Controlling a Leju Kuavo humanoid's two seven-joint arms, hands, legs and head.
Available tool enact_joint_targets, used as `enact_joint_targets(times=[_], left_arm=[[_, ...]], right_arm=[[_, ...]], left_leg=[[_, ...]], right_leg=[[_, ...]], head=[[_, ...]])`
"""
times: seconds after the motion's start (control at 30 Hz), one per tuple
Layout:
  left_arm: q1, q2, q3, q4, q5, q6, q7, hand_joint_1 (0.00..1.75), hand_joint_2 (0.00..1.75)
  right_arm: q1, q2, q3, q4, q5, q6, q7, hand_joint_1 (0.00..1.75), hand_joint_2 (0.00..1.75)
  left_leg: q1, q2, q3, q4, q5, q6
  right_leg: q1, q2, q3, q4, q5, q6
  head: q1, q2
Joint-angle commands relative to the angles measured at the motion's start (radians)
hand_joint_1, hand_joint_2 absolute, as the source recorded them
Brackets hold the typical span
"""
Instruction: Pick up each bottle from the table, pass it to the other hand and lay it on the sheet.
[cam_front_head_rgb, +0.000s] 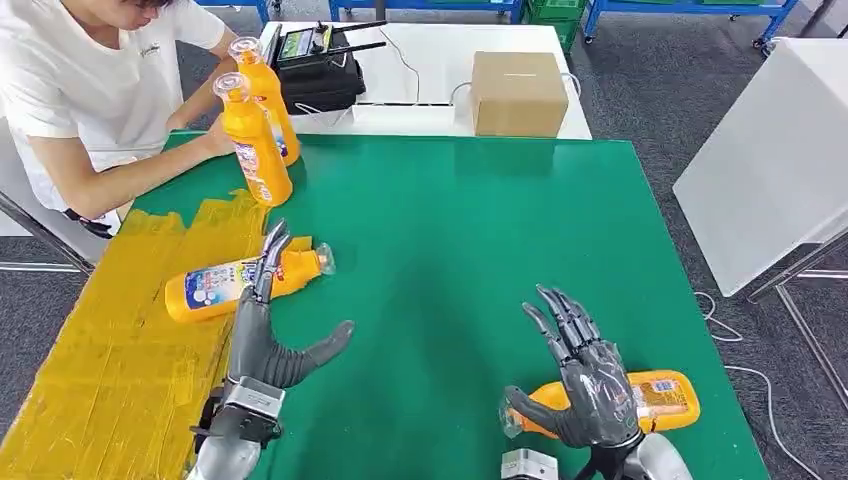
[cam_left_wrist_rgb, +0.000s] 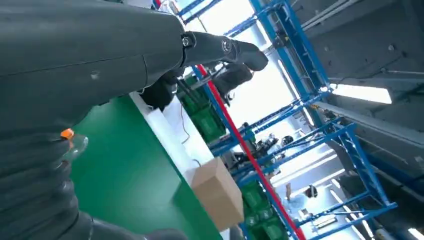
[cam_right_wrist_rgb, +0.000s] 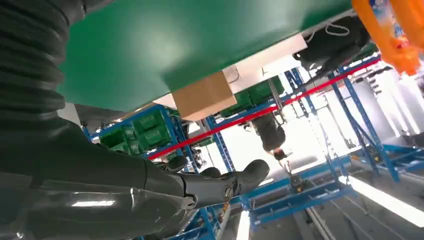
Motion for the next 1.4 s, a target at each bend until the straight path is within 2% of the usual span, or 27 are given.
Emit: enact_joint_targets(times=[0.03,0.1,0.17,0.27,0.3,0.33,0.47,0.53,0.67,0.87,1.07,1.13,1.4], left_arm=[[0.003,0.019,-0.036,0.035,0.053,-0.081,0.027,0.00,1.75],[0.006,0.020,-0.041,0.065,0.132,-0.160,0.039,0.00,1.75],[0.004,0.016,-0.052,0.078,0.128,-0.168,0.024,0.00,1.75],[-0.013,0.014,-0.069,0.088,0.149,-0.190,0.018,0.00,1.75],[-0.023,0.013,-0.073,0.096,0.159,-0.196,0.017,0.00,1.75],[-0.031,0.013,-0.075,0.104,0.162,-0.196,0.017,0.00,1.75],[-0.033,0.014,-0.074,0.106,0.165,-0.194,0.017,0.00,1.75],[-0.033,0.014,-0.074,0.105,0.165,-0.194,0.017,0.00,1.75],[-0.032,0.014,-0.075,0.105,0.167,-0.195,0.016,0.00,1.75],[-0.038,0.017,-0.107,0.117,0.154,-0.203,0.017,0.00,1.75],[-0.042,0.029,-0.126,0.104,0.146,-0.199,0.017,0.00,1.75],[-0.047,0.031,-0.130,0.110,0.147,-0.198,0.017,0.00,1.75],[-0.051,0.030,-0.130,0.114,0.150,-0.201,0.017,0.00,1.75]], right_arm=[[0.056,-0.195,-0.012,0.034,-0.044,0.086,0.105,0.00,1.75],[0.138,-0.269,-0.098,0.006,-0.117,0.085,0.108,0.00,1.75],[0.200,-0.293,-0.212,-0.017,-0.178,0.121,0.068,0.00,1.75],[0.285,-0.327,-0.345,-0.056,-0.209,0.196,0.004,0.00,1.75],[0.318,-0.339,-0.388,-0.069,-0.263,0.234,-0.026,0.00,1.75],[0.339,-0.331,-0.437,-0.079,-0.284,0.259,-0.055,0.00,1.75],[0.329,-0.296,-0.460,-0.082,-0.267,0.297,-0.075,0.00,1.75],[0.326,-0.292,-0.456,-0.083,-0.263,0.300,-0.075,0.00,1.75],[0.327,-0.286,-0.464,-0.082,-0.259,0.300,-0.073,0.00,1.75],[0.353,-0.212,-0.650,-0.070,-0.259,0.416,-0.117,0.00,1.75],[0.327,-0.158,-0.735,-0.024,-0.197,0.513,-0.153,0.00,1.75],[0.327,-0.149,-0.738,-0.016,-0.180,0.554,-0.176,0.00,1.75],[0.321,-0.140,-0.717,-0.001,-0.154,0.552,-0.174,0.00,1.75]], left_leg=[[0.002,-0.001,0.002,-0.001,0.000,-0.001],[0.001,-0.003,0.004,-0.001,0.000,0.000],[0.001,-0.006,0.004,-0.001,0.000,0.000],[-0.001,-0.004,0.001,0.000,0.000,0.000],[-0.001,-0.004,0.000,0.000,0.000,0.000],[-0.002,-0.005,0.000,0.000,0.000,0.000],[-0.002,-0.005,0.003,0.000,-0.002,0.000],[-0.002,0.000,0.002,0.000,-0.001,0.000],[-0.001,-0.001,0.003,-0.001,-0.001,0.000],[-0.002,-0.003,0.004,-0.001,-0.001,0.001],[-0.001,-0.002,0.005,-0.002,-0.001,0.000],[-0.001,-0.002,0.005,-0.002,-0.001,0.000],[-0.001,-0.001,0.005,-0.002,-0.002,0.001]], right_leg=[[0.002,0.000,0.003,-0.003,0.000,-0.003],[0.001,-0.002,0.005,-0.004,0.000,-0.002],[0.001,-0.006,0.006,-0.004,-0.001,-0.002],[-0.001,-0.004,0.002,-0.001,-0.001,-0.001],[-0.001,-0.004,0.001,-0.001,-0.001,-0.001],[-0.002,-0.005,0.001,0.000,-0.001,-0.001],[-0.001,-0.005,0.003,-0.003,-0.001,-0.004],[-0.002,0.000,0.001,-0.002,0.000,-0.003],[-0.001,0.000,0.002,-0.003,0.000,-0.003],[-0.001,-0.002,-0.004,-0.003,0.000,-0.002],[-0.001,-0.001,-0.003,-0.004,0.000,-0.003],[0.000,-0.001,-0.002,-0.005,0.000,-0.003],[0.000,0.001,-0.001,-0.004,0.000,-0.002]], head=[[0.000,0.000],[0.000,0.000],[0.000,0.000],[0.000,0.000],[0.000,0.000],[0.000,0.000],[0.000,0.000],[0.000,0.000],[0.000,0.000],[0.000,0.000],[0.000,0.000],[0.000,0.000],[0.000,0.000]])
